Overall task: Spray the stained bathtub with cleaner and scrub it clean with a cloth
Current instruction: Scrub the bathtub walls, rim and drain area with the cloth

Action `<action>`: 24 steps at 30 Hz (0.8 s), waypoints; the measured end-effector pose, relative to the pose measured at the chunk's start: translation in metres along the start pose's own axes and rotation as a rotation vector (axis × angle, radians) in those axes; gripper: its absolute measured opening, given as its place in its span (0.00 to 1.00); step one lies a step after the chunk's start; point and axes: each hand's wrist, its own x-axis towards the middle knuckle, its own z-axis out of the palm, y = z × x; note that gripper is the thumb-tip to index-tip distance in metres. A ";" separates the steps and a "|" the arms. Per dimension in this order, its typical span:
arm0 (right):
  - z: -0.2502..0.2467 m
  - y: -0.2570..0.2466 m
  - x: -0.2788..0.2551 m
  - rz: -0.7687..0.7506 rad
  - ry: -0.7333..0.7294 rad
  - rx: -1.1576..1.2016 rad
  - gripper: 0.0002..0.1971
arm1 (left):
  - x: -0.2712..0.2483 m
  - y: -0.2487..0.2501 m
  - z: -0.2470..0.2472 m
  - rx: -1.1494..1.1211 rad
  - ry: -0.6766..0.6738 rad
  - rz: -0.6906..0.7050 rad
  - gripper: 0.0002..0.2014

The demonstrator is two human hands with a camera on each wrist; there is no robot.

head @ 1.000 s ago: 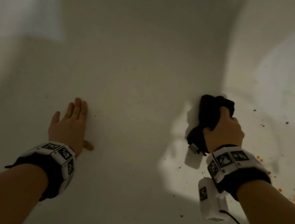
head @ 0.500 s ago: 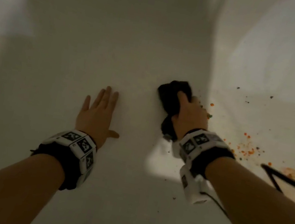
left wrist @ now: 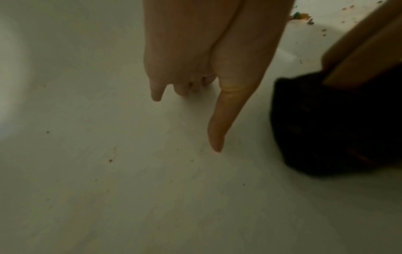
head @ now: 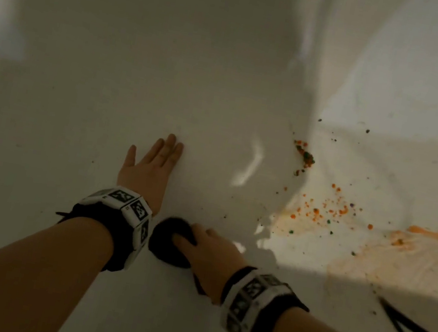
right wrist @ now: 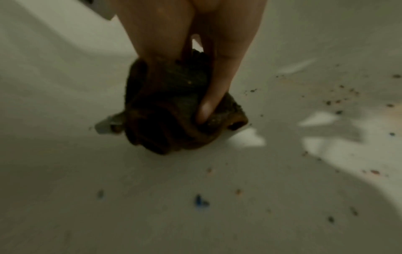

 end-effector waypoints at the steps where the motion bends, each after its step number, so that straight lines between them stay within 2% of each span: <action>1: 0.007 -0.001 0.004 0.006 -0.045 -0.040 0.29 | 0.000 0.002 0.001 0.006 0.000 -0.002 0.45; 3: 0.008 0.006 0.011 0.066 0.004 -0.064 0.34 | 0.000 0.004 0.004 0.007 0.013 -0.007 0.45; 6: -0.014 0.033 0.012 0.199 0.254 0.004 0.32 | 0.002 0.004 0.009 0.013 0.029 0.001 0.46; 8: -0.039 0.062 0.006 0.286 0.412 0.017 0.31 | 0.005 0.002 0.007 0.017 0.001 0.016 0.49; 10: -0.065 0.092 -0.003 0.388 0.563 0.040 0.30 | 0.005 -0.004 0.000 0.007 -0.047 0.043 0.48; 12: -0.084 0.112 -0.014 0.513 0.614 0.063 0.29 | 0.003 -0.011 -0.007 0.020 -0.080 0.076 0.46; 14: -0.089 0.112 -0.020 0.522 0.581 0.059 0.27 | 0.001 -0.016 -0.010 0.053 -0.090 0.101 0.47; 15: -0.086 0.104 -0.022 0.452 0.559 0.066 0.25 | 0.001 -0.017 -0.011 0.066 -0.096 0.104 0.47; 17: -0.067 0.072 -0.027 0.183 0.441 0.074 0.22 | 0.001 -0.016 -0.011 0.044 -0.095 0.089 0.47; 20: -0.024 0.017 -0.032 -0.225 0.040 0.058 0.21 | 0.000 -0.009 -0.013 0.003 -0.091 0.055 0.45; 23: 0.014 -0.008 -0.031 -0.349 -0.380 -0.009 0.23 | 0.001 -0.008 -0.014 0.008 -0.114 0.040 0.44; 24: 0.024 -0.011 -0.032 -0.343 -0.433 -0.031 0.24 | 0.001 -0.009 -0.015 0.018 -0.114 0.038 0.44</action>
